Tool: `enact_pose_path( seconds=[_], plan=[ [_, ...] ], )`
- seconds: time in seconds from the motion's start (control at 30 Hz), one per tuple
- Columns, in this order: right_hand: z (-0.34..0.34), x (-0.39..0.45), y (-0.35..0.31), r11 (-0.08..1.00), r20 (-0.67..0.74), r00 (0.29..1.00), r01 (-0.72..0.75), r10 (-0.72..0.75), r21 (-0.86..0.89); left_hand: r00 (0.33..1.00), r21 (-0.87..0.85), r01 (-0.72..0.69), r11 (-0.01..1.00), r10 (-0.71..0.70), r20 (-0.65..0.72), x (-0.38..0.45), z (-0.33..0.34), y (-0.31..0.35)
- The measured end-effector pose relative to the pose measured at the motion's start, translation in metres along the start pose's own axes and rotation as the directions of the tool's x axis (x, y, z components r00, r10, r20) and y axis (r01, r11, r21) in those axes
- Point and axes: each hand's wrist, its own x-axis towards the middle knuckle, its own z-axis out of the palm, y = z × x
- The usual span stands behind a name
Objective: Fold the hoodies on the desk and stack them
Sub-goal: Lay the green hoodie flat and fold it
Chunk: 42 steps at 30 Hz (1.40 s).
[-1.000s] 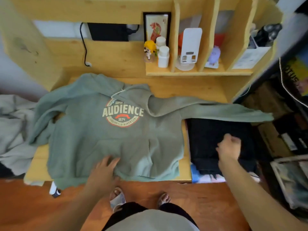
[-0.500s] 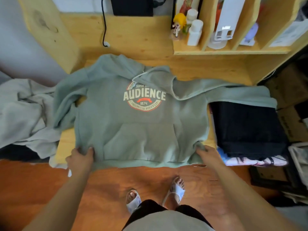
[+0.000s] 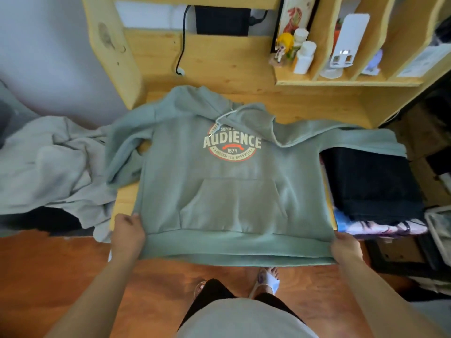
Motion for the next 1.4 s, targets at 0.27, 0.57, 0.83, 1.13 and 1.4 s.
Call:
enact_pose_path(
  seconds=[0.27,0.57,0.83,1.13,1.4],
  plan=[
    [0.024,-0.045,-0.076,0.758,0.048,0.799,0.586,-0.600,-0.288,0.843,0.468,-0.537,0.702,0.440,0.309,-0.016,0.016,-0.021],
    [0.046,0.019,-0.122,0.378,0.446,0.745,0.648,-0.496,-0.662,0.758,0.484,-0.616,0.621,0.302,0.578,-0.013,0.052,0.003],
    [0.096,-0.028,-0.249,0.312,0.368,0.507,0.824,-0.780,-0.473,0.992,-0.071,0.054,0.996,-0.061,-0.111,0.058,0.013,0.039],
    [0.116,-0.003,-0.208,0.473,0.505,0.762,0.648,-0.406,-0.597,0.895,-0.280,0.446,0.850,-0.423,0.141,0.178,0.001,0.040],
    [0.108,-0.004,-0.213,0.594,0.407,0.874,0.481,-0.265,-0.646,0.936,-0.241,-0.143,0.960,0.053,-0.348,0.154,-0.094,0.103]
  ],
)
